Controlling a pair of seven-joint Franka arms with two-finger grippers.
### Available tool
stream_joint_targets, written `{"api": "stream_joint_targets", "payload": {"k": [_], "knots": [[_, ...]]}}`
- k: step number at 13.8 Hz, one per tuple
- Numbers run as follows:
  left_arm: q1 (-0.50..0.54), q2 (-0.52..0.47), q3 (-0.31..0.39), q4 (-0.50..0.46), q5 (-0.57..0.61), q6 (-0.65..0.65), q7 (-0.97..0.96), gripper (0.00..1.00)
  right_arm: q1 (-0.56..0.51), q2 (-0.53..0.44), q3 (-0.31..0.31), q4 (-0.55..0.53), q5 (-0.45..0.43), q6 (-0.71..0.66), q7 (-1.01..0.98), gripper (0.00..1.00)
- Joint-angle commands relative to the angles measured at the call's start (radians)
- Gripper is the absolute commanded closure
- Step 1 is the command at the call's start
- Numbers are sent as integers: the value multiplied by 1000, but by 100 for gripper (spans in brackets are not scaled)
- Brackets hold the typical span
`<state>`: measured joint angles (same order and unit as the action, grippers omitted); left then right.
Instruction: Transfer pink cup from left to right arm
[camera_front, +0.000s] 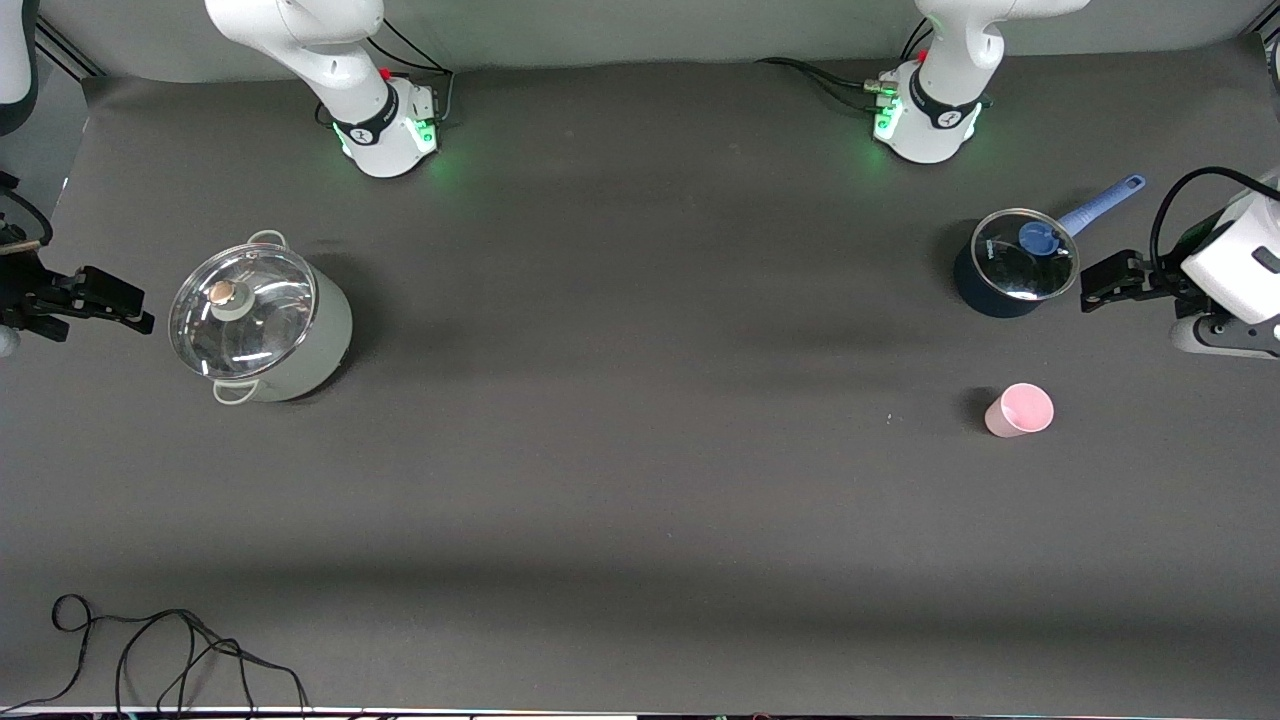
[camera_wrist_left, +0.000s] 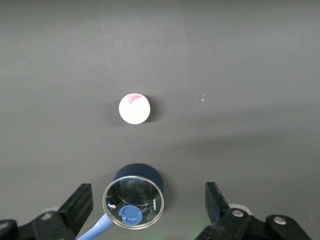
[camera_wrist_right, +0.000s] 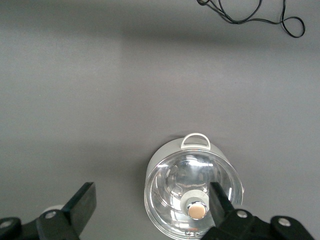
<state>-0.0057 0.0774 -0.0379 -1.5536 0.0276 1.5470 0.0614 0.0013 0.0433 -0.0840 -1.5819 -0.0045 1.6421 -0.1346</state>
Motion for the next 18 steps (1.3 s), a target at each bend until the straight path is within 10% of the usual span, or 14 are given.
{"api": "stream_joint_targets", "payload": {"k": [1,18], "knots": [[4,-21,1,-23,-8,2,14,0,3,-22,-5,-9,0,-13,-8,0],[6,-21,1,-23,-8,1,15,0,2,-33,-11,-7,1,-47,-10,0]]}}
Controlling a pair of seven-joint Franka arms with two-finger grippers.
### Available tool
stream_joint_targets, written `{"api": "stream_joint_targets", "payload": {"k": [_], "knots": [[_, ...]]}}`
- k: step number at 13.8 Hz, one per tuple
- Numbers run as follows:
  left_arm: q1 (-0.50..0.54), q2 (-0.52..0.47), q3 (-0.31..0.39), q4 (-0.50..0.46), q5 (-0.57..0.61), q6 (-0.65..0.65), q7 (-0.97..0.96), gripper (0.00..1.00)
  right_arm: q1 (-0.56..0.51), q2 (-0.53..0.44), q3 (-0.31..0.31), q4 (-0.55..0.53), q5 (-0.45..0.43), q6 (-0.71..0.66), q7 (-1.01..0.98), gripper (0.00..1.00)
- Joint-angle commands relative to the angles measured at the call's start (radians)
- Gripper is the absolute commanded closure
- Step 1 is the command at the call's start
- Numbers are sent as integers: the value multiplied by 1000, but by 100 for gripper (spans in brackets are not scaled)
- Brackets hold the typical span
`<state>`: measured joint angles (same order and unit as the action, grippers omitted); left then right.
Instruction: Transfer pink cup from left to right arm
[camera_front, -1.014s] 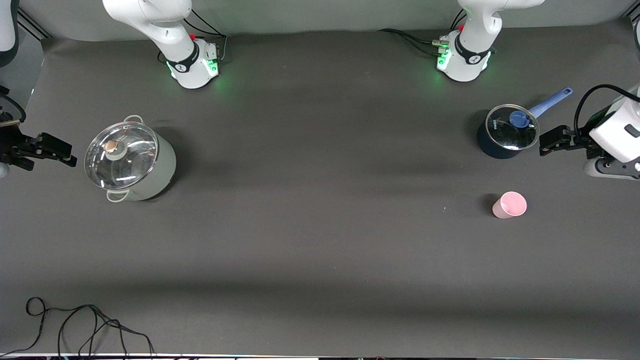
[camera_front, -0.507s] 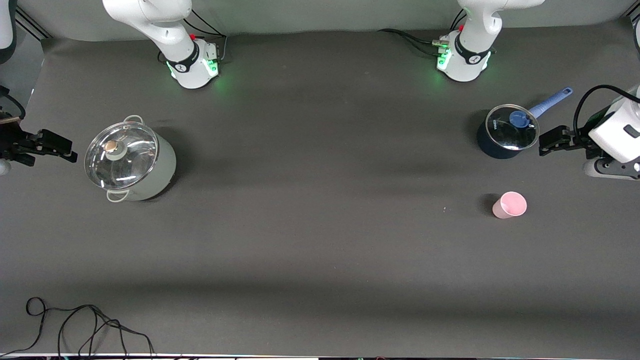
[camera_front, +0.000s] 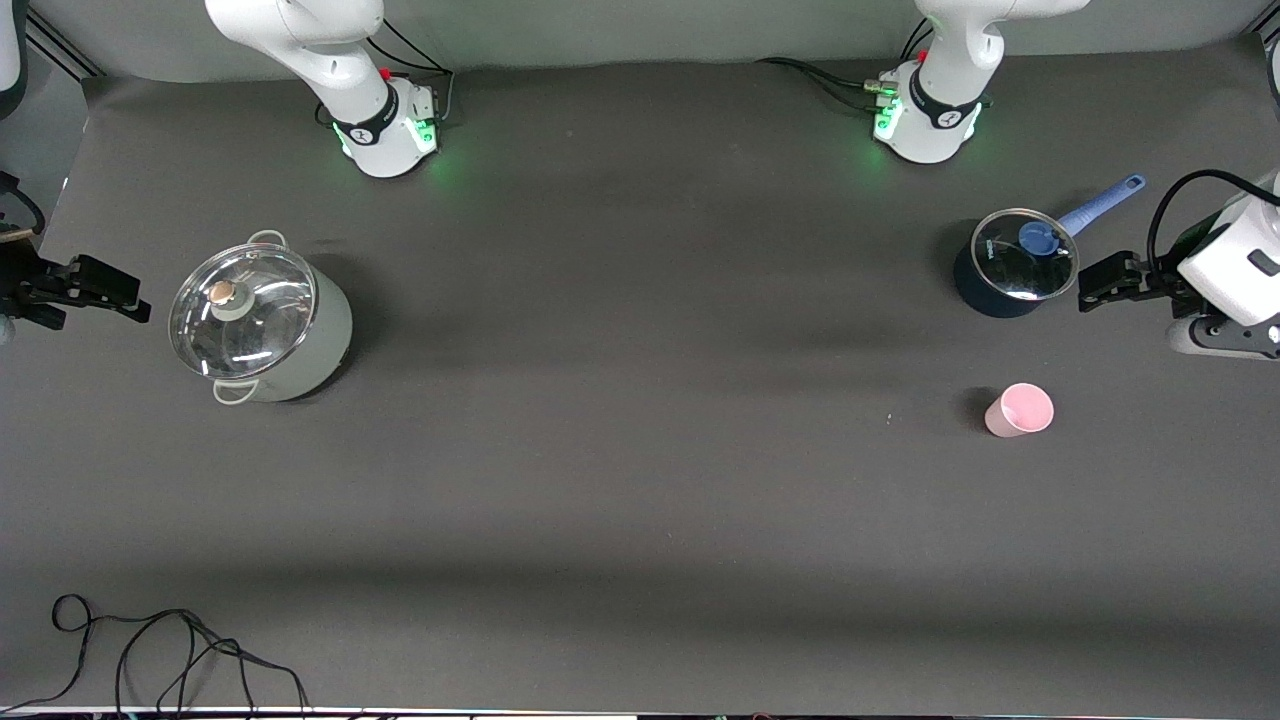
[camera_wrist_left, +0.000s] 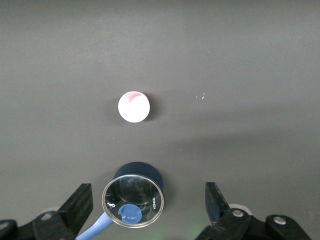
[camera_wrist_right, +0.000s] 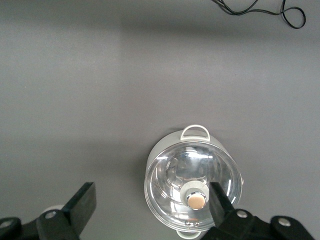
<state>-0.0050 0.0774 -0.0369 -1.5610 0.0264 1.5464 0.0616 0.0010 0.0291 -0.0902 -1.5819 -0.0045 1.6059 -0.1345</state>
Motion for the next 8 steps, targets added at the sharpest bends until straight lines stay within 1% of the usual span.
{"api": "stream_joint_targets", "payload": {"k": [1,8], "knots": [[5,-21,0,-16,-8,1,15,0,2,-18,-5,-7,1,-12,-10,0],[11,-21,0,-16,-6,1,15,0,2,-18,-3,-7,1,-12,-10,0]]}}
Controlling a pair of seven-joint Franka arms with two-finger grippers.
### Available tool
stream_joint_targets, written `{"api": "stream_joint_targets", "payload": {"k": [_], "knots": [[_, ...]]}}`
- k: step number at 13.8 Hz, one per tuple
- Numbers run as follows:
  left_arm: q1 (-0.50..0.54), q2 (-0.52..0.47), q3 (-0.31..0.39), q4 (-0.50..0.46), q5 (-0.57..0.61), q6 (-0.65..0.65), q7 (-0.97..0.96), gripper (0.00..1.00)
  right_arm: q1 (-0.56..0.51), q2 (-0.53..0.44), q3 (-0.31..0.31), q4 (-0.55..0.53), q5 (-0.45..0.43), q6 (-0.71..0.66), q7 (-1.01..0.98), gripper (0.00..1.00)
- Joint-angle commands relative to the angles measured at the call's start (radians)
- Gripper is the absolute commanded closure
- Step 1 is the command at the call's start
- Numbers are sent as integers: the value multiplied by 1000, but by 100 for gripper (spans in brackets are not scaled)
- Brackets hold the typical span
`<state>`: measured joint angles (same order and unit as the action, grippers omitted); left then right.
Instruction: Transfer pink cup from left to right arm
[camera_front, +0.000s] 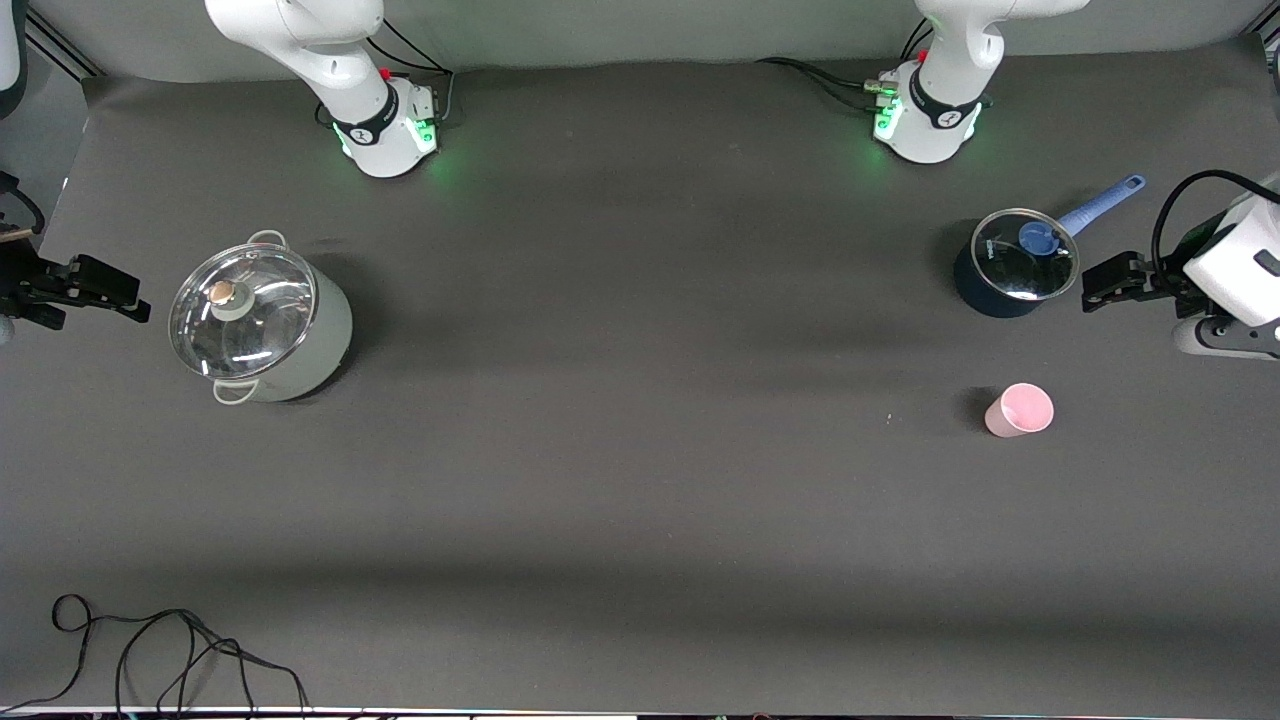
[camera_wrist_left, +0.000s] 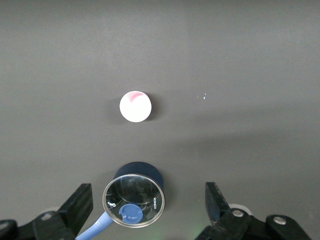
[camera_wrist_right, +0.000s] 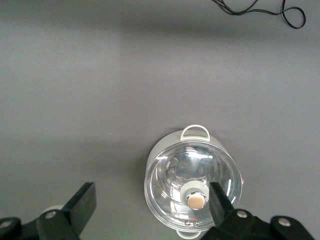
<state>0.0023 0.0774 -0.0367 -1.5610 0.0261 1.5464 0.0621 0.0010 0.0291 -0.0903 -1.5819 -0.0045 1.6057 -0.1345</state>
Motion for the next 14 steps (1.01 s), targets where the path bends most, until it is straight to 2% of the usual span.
{"api": "stream_joint_targets", "payload": {"k": [1,12,14], "knots": [[2,-21,0,-16,-8,1,15,0,2,-18,-3,-7,1,-12,-10,0],[4,-19,0,-16,-6,-2,16,0,2,-18,-3,-7,1,-12,-10,0],[40,-16,0,-14,-12,-2,85,0,2,-18,-3,-7,1,-10,-10,0]]}}
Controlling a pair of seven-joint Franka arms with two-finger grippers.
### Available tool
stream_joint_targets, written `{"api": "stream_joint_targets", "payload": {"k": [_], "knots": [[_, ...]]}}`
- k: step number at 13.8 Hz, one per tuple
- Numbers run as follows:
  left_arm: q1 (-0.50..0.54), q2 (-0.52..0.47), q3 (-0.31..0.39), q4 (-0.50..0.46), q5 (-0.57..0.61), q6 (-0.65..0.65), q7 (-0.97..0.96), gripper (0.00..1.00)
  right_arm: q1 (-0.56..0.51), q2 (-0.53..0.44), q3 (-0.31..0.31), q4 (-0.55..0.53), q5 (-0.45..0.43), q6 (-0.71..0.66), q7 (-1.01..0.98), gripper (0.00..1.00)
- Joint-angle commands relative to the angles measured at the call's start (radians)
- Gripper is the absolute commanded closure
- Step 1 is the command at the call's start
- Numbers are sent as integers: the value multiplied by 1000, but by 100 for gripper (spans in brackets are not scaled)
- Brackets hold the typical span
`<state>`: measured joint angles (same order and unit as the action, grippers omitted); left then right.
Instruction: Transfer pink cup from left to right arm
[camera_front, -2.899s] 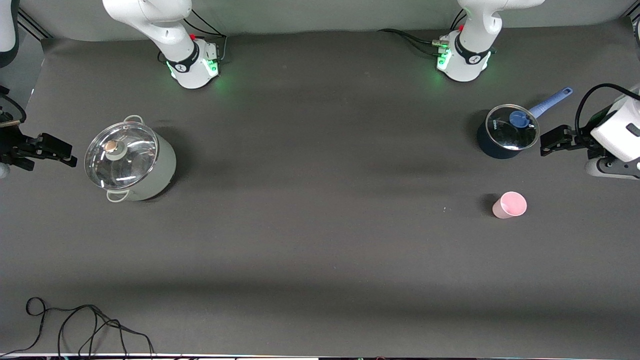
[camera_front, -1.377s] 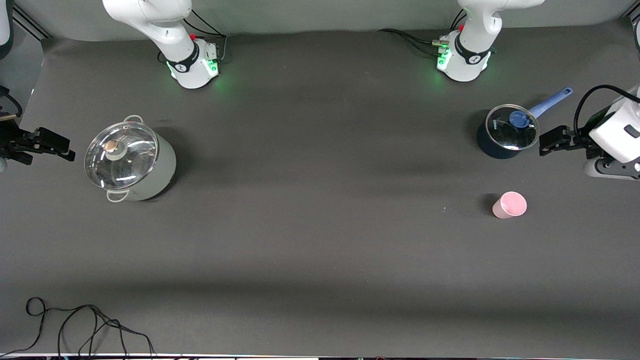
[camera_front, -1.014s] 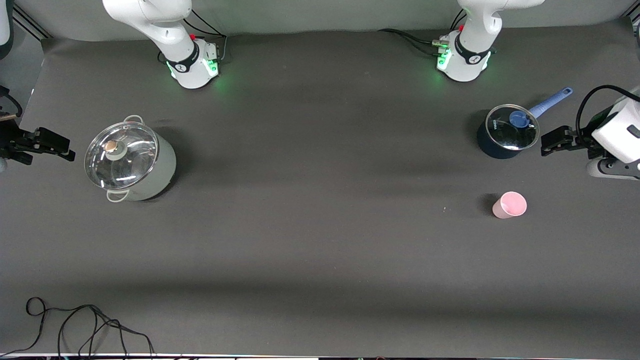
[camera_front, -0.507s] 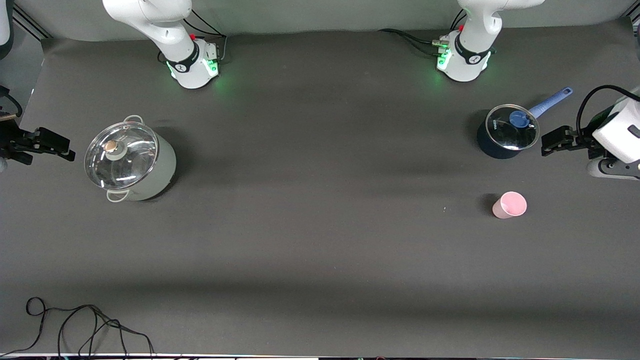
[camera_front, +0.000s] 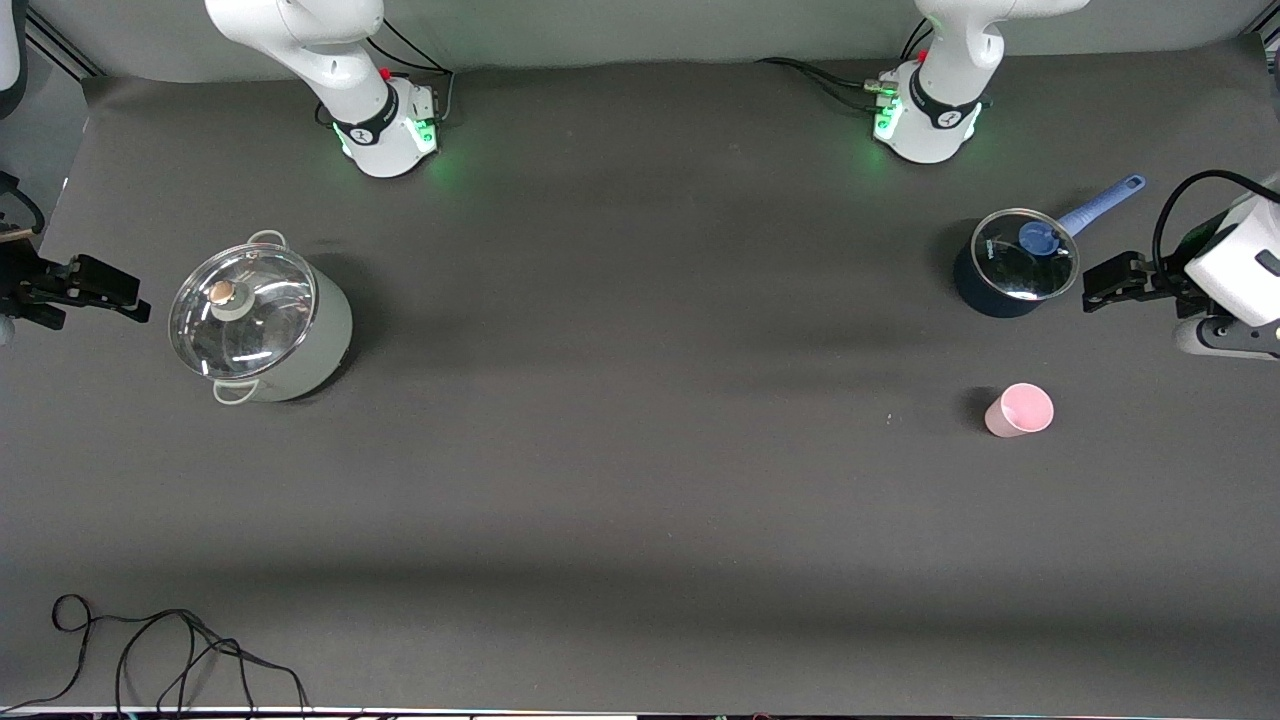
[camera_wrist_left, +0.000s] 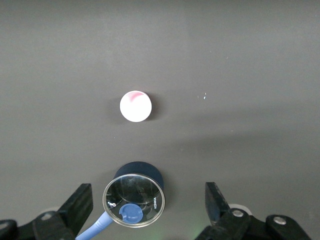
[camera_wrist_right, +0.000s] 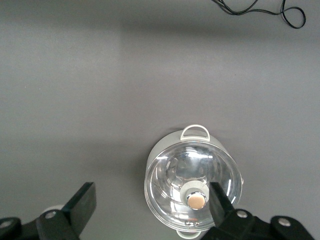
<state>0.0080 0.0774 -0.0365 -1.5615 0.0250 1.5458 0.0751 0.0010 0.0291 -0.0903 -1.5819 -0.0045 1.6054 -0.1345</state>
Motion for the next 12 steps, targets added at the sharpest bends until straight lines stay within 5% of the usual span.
{"api": "stream_joint_targets", "payload": {"k": [1,12], "knots": [[52,-12,0,-14,-17,-1,162,0,1,-18,-3,-7,1,-12,-11,0],[346,151,0,1,-189,129,1199,2,1,-18,-3,-7,1,-10,-11,0]]}}
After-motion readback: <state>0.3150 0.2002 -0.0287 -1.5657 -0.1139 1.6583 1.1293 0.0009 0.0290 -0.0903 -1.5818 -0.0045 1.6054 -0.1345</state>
